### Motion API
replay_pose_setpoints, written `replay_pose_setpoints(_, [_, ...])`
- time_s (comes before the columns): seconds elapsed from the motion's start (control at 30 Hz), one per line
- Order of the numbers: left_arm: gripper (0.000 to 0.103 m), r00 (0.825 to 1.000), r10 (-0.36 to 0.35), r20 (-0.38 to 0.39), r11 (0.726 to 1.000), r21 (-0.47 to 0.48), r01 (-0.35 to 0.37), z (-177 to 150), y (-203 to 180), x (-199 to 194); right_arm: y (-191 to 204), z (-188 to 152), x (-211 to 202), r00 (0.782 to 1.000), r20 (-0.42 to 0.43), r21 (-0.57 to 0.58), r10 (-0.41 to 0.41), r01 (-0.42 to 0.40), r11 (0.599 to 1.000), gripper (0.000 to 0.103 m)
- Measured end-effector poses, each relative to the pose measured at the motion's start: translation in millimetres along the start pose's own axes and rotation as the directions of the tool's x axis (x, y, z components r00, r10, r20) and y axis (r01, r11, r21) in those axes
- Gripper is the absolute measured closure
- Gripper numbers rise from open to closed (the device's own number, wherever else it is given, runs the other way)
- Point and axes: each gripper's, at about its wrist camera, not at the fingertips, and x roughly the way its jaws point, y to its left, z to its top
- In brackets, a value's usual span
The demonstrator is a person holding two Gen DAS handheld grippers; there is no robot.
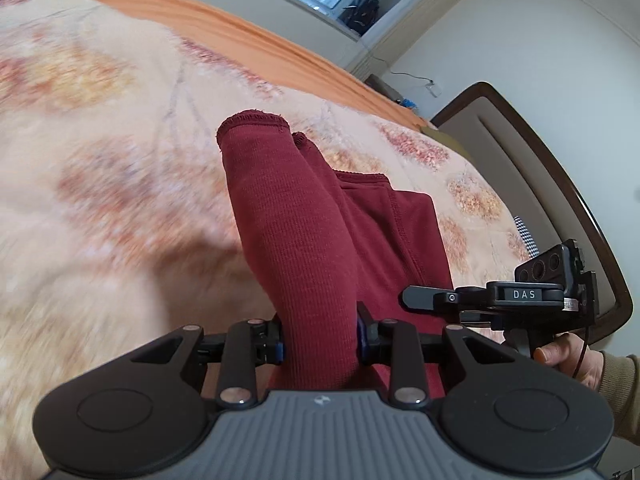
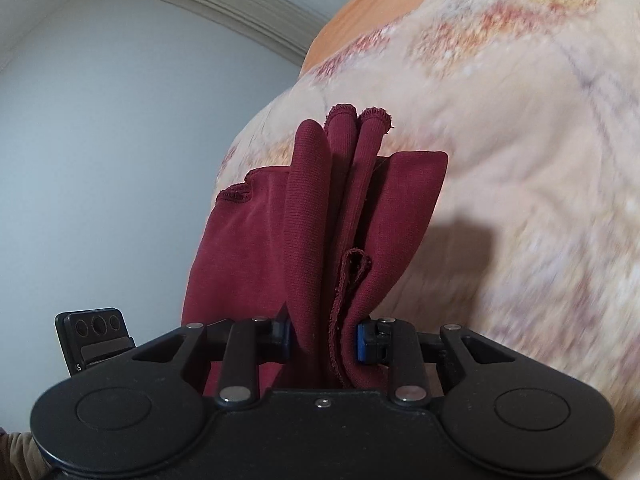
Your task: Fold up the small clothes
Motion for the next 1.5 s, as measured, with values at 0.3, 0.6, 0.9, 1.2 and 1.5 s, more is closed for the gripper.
replay_pose_setpoints(0.3, [0.062, 0.985, 0.097, -0.140, 0.991, -0.082, -0.109, -87, 61, 27, -50, -88, 47, 0.988, -0.112, 0.142, -0.104, 0.119, 0.983, 0.072])
replay_pose_setpoints(0.6, [0.054, 0.990, 0.098, -0.098, 0.980, -0.164, -0.113, -89, 68, 6, -56, -82, 40, 0.991, -0.108, 0.164, -0.074, 0.091, 0.982, 0.061])
replay_pose_setpoints(0.9, [0.023, 0.974, 0.216, -0.060, 0.965, -0.140, -0.223, -87, 29, -49, -20, -78, -20, 0.986, -0.056, 0.106, -0.154, 0.160, 0.981, 0.034])
replay_pose_setpoints(1.2, [0.001, 0.963, 0.269, 0.031, 0.960, -0.094, -0.266, -76, -54, -109, 84, -93, -73, 0.974, 0.053, -0.086, -0.220, 0.224, 0.971, 0.005])
replay_pose_setpoints(1.5, [0.000, 0.921, 0.388, 0.015, 0.921, -0.026, -0.388, -80, -96, -153, 175, -129, -105, 0.888, 0.051, -0.053, -0.456, 0.459, 0.887, 0.001])
